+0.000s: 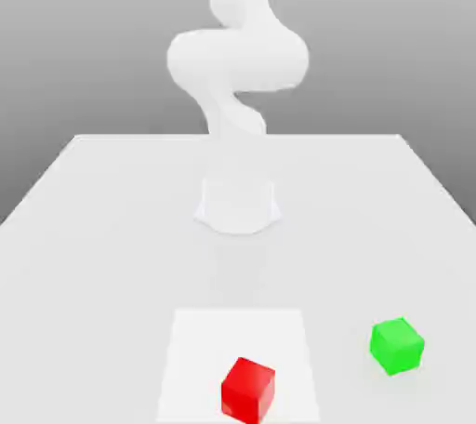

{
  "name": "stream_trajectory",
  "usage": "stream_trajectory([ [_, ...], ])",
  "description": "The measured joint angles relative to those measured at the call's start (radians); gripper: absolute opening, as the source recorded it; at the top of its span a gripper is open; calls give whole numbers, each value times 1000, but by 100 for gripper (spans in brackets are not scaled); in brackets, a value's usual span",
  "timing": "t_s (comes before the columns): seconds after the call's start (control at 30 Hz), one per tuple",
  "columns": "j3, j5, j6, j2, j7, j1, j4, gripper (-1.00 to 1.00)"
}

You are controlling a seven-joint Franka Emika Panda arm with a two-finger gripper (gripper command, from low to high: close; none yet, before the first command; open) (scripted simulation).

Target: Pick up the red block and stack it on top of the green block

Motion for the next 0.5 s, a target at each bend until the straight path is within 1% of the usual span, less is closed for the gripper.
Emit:
stream_trajectory([
  [0.3,-154,106,111,325,-410,172,-52,0],
  [0.5,-195,181,182,539,-681,227,-86,0],
])
